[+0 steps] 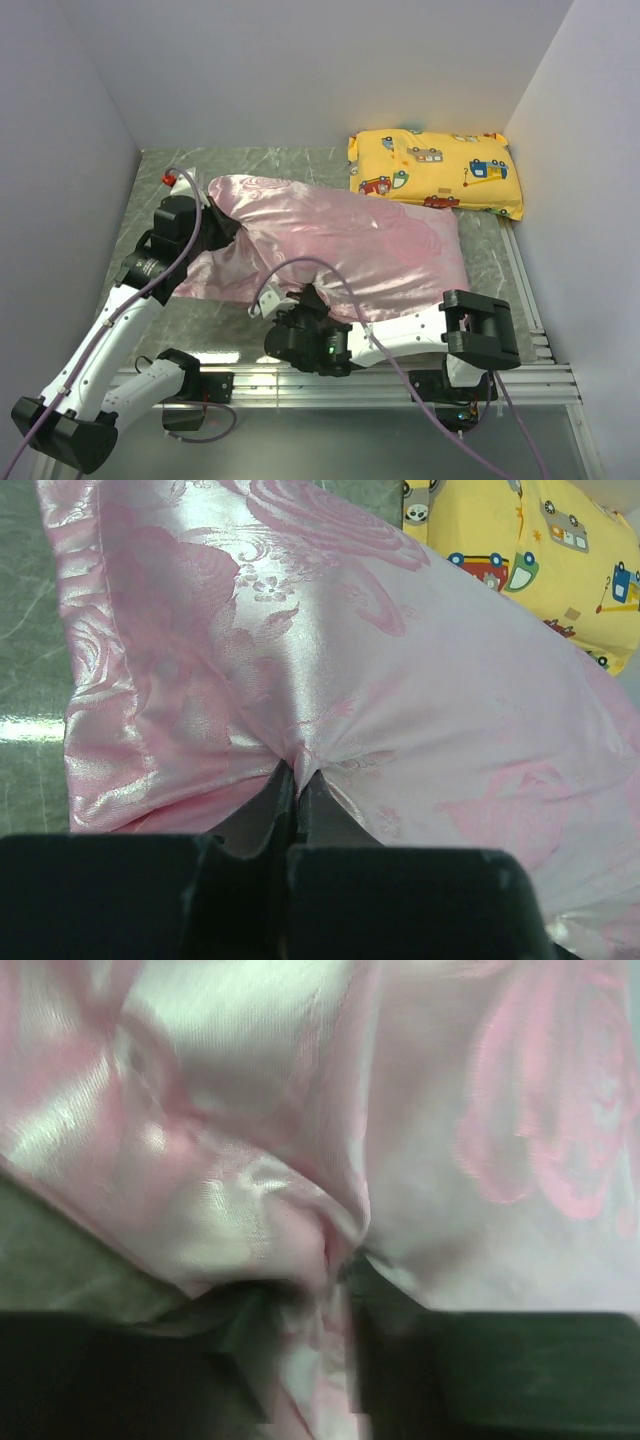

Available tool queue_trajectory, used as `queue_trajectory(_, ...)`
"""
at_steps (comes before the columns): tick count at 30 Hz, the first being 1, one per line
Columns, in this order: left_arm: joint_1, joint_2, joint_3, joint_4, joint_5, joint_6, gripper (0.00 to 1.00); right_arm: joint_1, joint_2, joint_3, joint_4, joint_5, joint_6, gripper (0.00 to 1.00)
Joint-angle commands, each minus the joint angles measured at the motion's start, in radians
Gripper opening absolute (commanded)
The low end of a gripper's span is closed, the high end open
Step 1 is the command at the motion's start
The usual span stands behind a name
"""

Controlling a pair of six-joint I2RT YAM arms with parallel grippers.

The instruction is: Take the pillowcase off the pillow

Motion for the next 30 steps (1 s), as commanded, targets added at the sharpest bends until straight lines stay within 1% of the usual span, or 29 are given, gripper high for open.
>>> queue_trajectory(1, 0.01, -0.036, 0.084, 0.067, 0.004, 0.023, 0.0, -0.031, -0.07, 0.051, 0.156, 0.075, -0.09, 0.08)
queue_trajectory(2, 0.01, -0.036, 0.097, 0.064, -0.002, 0.026, 0.0, -0.034, -0.078, 0.06, 0.156, 0.074, -0.105, 0.0)
queue_trajectory(4, 0.011, -0.03, 0.109, 0.064, -0.009, 0.033, 0.01, -0.037, -0.115, 0.097, 0.151, 0.051, -0.15, 0.0)
queue_trajectory(6, 0.013, -0.021, 0.14, 0.072, -0.013, 0.034, 0.0, -0.034, -0.141, 0.143, 0.108, 0.028, -0.15, 0.0)
queue_trajectory(7, 0.014, -0.005, 0.152, 0.076, -0.021, 0.036, 0.01, -0.031, -0.165, 0.198, 0.05, 0.011, -0.142, 0.0)
queue_trajectory(9, 0.017, 0.016, 0.201, 0.084, -0.032, 0.04, 0.0, -0.019, -0.191, 0.256, -0.011, -0.003, -0.151, 0.0)
queue_trajectory(11, 0.024, 0.059, 0.257, 0.089, -0.051, 0.051, 0.01, -0.011, -0.233, 0.356, -0.062, -0.021, -0.171, 0.0)
queue_trajectory(12, 0.025, 0.076, 0.276, 0.087, -0.053, 0.054, 0.01, -0.011, -0.254, 0.394, -0.13, -0.029, -0.164, 0.0)
queue_trajectory(13, 0.025, 0.109, 0.291, 0.086, -0.053, 0.056, 0.02, -0.011, -0.265, 0.469, -0.158, -0.041, -0.162, 0.0)
queue_trajectory(14, 0.027, 0.125, 0.31, 0.089, -0.052, 0.056, 0.02, -0.016, -0.277, 0.498, -0.177, -0.076, -0.162, 0.0)
queue_trajectory(16, 0.027, 0.162, 0.307, 0.096, -0.033, 0.054, 0.04, -0.057, -0.316, 0.58, -0.237, -0.135, -0.129, 0.0)
queue_trajectory(17, 0.027, 0.168, 0.289, 0.106, -0.029, 0.053, 0.08, -0.081, -0.326, 0.609, -0.269, -0.174, -0.101, 0.0)
queue_trajectory(18, 0.027, 0.179, 0.279, 0.118, -0.03, 0.051, 0.1, -0.139, -0.346, 0.635, -0.315, -0.271, -0.052, 0.0)
queue_trajectory(21, 0.027, 0.214, 0.238, 0.136, -0.016, 0.043, 0.17, -0.209, -0.368, 0.713, -0.341, -0.4, -0.007, 0.0)
queue_trajectory(23, 0.027, 0.226, 0.203, 0.145, 0.023, 0.036, 0.2, -0.296, -0.368, 0.758, -0.357, -0.475, 0.017, 0.0)
queue_trajectory(24, 0.027, 0.228, 0.189, 0.156, 0.037, 0.027, 0.24, -0.334, -0.363, 0.778, -0.373, -0.518, 0.061, 0.0)
queue_trajectory(25, 0.027, 0.228, 0.174, 0.173, 0.056, 0.022, 0.26, -0.414, -0.351, 0.811, -0.41, -0.622, 0.089, 0.0)
queue_trajectory(27, 0.027, 0.226, 0.131, 0.188, 0.083, 0.005, 0.25, -0.477, -0.327, 0.822, -0.444, -0.716, 0.15, 0.0)
queue_trajectory(28, 0.027, 0.223, 0.091, 0.207, 0.127, -0.004, 0.25, -0.526, -0.317, 0.795, -0.446, -0.762, 0.161, 0.0)
queue_trajectory(29, 0.027, 0.219, 0.068, 0.221, 0.152, -0.024, 0.24, -0.545, -0.31, 0.769, -0.443, -0.781, 0.162, 0.0)
queue_trajectory(30, 0.025, 0.206, 0.037, 0.239, 0.181, -0.036, 0.24, -0.571, -0.293, 0.702, -0.426, -0.799, 0.218, 0.0)
